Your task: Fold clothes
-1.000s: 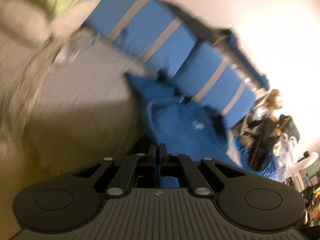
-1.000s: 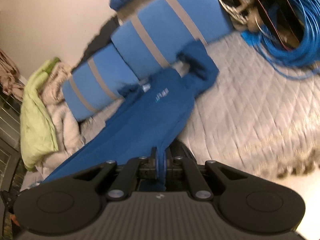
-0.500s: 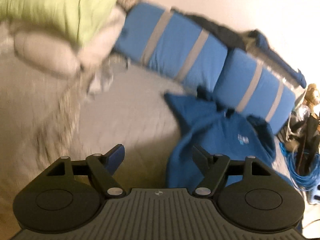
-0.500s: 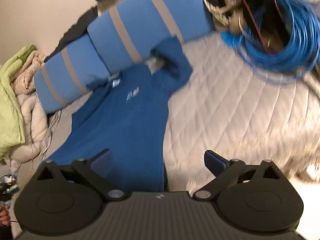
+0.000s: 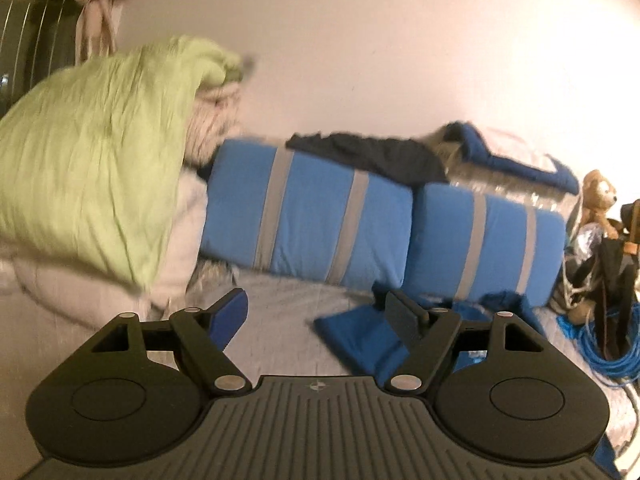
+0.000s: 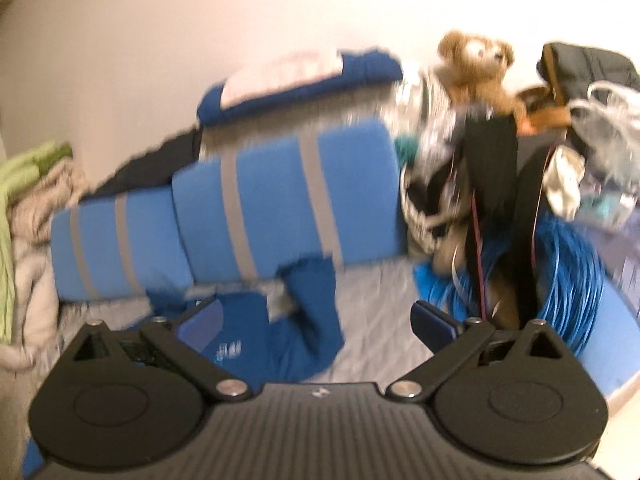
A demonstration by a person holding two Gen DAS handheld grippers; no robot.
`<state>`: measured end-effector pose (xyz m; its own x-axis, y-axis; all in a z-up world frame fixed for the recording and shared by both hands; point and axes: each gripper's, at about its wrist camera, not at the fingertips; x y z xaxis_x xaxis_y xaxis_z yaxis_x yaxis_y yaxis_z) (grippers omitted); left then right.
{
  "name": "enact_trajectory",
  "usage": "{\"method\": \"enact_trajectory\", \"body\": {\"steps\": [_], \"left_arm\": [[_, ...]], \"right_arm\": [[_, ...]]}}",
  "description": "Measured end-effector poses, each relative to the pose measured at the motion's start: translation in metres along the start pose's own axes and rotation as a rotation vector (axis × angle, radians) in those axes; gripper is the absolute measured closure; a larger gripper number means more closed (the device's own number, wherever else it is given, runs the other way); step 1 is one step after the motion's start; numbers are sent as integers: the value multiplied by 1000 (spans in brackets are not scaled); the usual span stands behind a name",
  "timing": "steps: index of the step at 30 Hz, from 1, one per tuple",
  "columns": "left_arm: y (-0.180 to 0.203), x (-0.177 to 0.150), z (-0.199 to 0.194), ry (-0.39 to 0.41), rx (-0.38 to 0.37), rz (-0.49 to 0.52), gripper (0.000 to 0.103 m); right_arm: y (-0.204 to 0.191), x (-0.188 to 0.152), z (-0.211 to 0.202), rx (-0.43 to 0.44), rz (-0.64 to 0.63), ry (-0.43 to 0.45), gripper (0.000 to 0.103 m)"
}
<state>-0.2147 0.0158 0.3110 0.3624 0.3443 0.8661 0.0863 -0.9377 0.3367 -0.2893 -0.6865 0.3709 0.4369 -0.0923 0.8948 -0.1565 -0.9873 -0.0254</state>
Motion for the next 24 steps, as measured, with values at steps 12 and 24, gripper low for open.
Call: {"method": "enact_trajectory", "body": {"steps": [12, 24], "left_arm": [[23, 45, 29, 83, -108, 4, 22], [76, 70, 114, 140, -188, 73, 22]], "right_arm": [[53, 81, -15, -80, 60, 135, 0], [71, 121, 28, -173, 53, 167, 0]]}}
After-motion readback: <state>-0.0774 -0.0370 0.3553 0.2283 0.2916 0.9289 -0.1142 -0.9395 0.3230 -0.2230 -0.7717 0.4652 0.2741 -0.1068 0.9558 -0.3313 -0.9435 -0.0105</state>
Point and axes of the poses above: each gripper's, at about its wrist camera, not at the fingertips, and z roughly the way its jaws point, y to its right, x to its top, and after that the axes turned 15 degrees about -z, right-handed
